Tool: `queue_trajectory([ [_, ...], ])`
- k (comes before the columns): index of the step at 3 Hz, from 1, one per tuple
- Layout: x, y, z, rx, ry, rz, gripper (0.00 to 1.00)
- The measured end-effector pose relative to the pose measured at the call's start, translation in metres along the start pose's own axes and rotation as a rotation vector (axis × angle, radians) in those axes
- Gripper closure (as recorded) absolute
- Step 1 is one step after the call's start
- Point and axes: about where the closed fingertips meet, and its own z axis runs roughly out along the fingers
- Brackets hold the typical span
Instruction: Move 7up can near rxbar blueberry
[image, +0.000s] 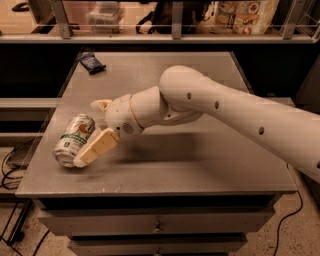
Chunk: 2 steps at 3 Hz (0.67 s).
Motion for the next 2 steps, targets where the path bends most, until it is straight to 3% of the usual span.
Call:
queue_trajectory([
  [2, -0.0074, 0.0060, 0.0122, -0.020, -0.020, 0.006, 0.00],
])
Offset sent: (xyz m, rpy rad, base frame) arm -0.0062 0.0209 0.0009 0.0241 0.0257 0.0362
